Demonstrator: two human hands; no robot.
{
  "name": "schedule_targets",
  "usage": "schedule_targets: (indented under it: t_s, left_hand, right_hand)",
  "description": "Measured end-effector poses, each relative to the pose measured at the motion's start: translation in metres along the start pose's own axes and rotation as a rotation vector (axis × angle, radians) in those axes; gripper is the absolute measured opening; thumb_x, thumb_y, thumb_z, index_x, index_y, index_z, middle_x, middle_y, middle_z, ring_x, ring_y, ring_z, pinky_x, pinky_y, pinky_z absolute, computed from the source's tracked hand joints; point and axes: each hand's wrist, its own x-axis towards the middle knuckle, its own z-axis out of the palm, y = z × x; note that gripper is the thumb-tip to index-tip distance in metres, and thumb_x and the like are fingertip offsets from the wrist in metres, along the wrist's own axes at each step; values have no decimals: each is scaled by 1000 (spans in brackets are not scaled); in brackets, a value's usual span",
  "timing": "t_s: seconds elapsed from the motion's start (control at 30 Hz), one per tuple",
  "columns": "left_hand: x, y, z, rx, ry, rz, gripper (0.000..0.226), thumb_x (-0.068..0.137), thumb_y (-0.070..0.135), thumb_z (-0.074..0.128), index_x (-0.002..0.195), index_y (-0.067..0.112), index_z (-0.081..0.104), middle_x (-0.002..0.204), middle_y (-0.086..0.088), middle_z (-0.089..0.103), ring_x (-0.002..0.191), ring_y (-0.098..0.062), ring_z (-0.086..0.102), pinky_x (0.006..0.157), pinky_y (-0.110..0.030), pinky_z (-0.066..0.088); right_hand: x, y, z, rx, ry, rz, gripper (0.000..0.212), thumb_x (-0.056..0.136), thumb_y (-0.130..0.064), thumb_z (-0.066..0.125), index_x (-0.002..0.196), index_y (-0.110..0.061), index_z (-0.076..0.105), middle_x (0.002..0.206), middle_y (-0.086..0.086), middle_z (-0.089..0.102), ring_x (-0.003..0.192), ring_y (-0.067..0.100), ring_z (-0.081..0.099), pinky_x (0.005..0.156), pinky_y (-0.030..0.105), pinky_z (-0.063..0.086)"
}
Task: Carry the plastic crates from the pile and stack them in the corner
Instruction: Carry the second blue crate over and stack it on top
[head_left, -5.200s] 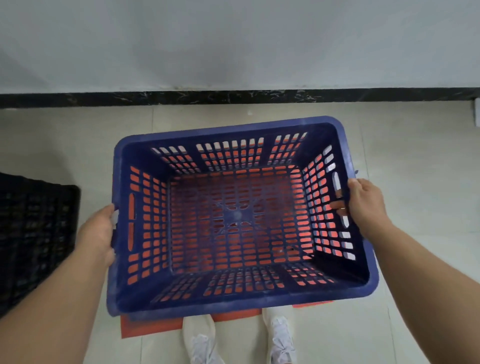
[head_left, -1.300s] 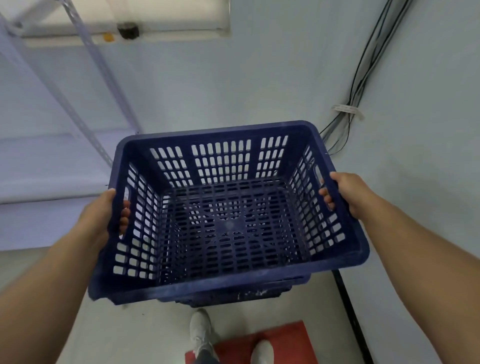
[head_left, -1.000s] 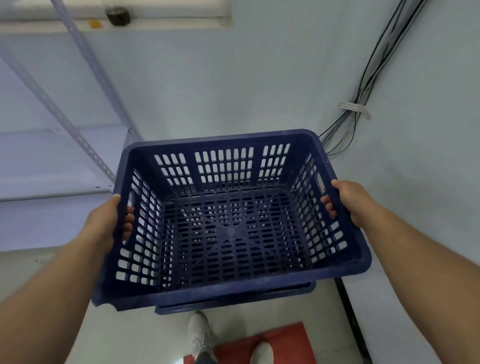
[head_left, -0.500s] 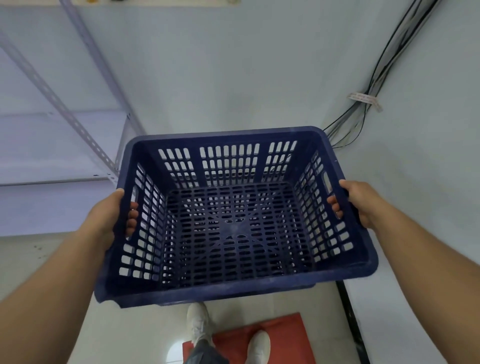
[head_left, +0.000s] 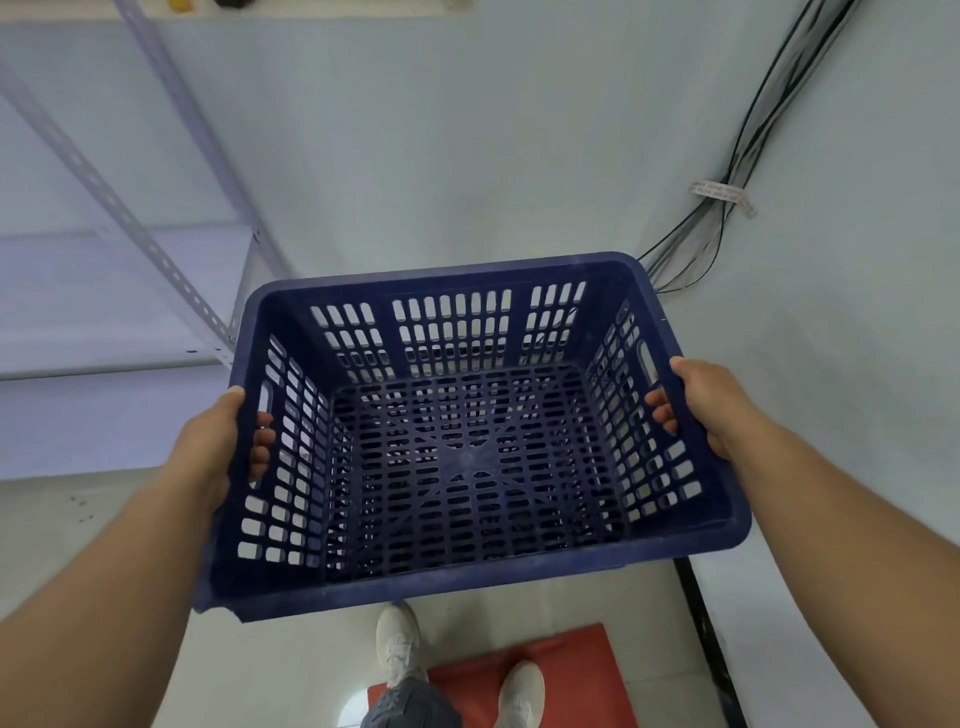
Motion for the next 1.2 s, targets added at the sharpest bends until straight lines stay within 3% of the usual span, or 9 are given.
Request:
schedule_targets:
  t_s: [0.17, 0.57, 0.67, 0.73, 0.8, 0.9, 0.97, 1.03, 1.2]
  left_hand:
    - [3, -4, 1, 32, 65, 29, 48, 91, 50, 36, 91, 7, 57, 69, -5, 52, 54, -18, 42, 51, -31, 37]
    - [-2, -1, 5, 71, 91, 54, 48, 93, 48, 36, 85, 5, 55, 74, -12, 59, 57, -22, 51, 53, -32, 42]
    - [-3, 4, 0, 289, 222, 62, 56, 89, 49, 37, 99, -2, 58, 92, -23, 65, 79, -37, 61, 75, -44, 52]
    - [-10, 9, 0, 529, 330, 111, 58, 85, 48, 41, 113, -2, 55, 109, -26, 60, 95, -44, 59, 88, -50, 49]
    - [-29, 13, 6, 613, 360, 295, 59, 82, 48, 42, 118, 3, 55, 117, -23, 57, 103, -41, 55, 91, -47, 46]
    - [-75, 12, 25, 496, 225, 565, 47, 88, 39, 46, 123, 8, 54, 119, -6, 57, 106, -23, 53, 90, -36, 41]
    - [-103, 4, 36, 408, 100, 560, 42, 92, 37, 47, 125, 12, 52, 116, 3, 55, 108, -17, 53, 91, -32, 40]
    - [-126, -8, 44, 346, 2, 549, 35, 92, 40, 46, 120, 19, 53, 115, 2, 59, 105, -17, 59, 95, -38, 45]
    - [-169, -31, 54, 287, -227, 548, 26, 94, 39, 46, 116, 25, 53, 107, 6, 61, 90, -8, 63, 86, -36, 52]
  right_hand:
    - [-2, 3, 4, -27, 65, -46, 46, 101, -28, 32, 135, 0, 43, 71, 12, 56, 52, 22, 44, 47, 31, 36]
    - [3, 1, 9, -127, 140, -32, 45, 99, -28, 31, 133, -2, 45, 73, 15, 55, 54, 26, 48, 48, 33, 40]
    - [0, 1, 11, -354, 243, -91, 44, 97, -26, 29, 119, 4, 52, 88, 20, 58, 73, 35, 57, 59, 36, 42]
    - [-6, 1, 11, -508, 335, -160, 43, 97, -27, 32, 125, 1, 49, 115, 23, 55, 100, 39, 55, 77, 40, 43]
    - [-18, 2, 11, -576, 405, -248, 46, 96, -28, 39, 133, -1, 43, 134, 24, 44, 120, 41, 45, 94, 48, 40]
    - [-42, 0, 10, -577, 472, -435, 50, 94, -30, 45, 135, -4, 43, 138, 22, 39, 125, 38, 41, 99, 47, 39]
    - [-62, 3, 12, -483, 460, -492, 46, 93, -30, 47, 131, -4, 48, 135, 20, 42, 117, 35, 48, 94, 41, 41]
    - [-87, 12, 16, -352, 430, -507, 41, 93, -30, 48, 127, -7, 51, 132, 16, 45, 102, 26, 52, 88, 35, 40]
    - [-147, 48, 24, -215, 448, -488, 36, 95, -30, 48, 124, -10, 56, 126, 10, 56, 89, 10, 47, 81, 24, 35]
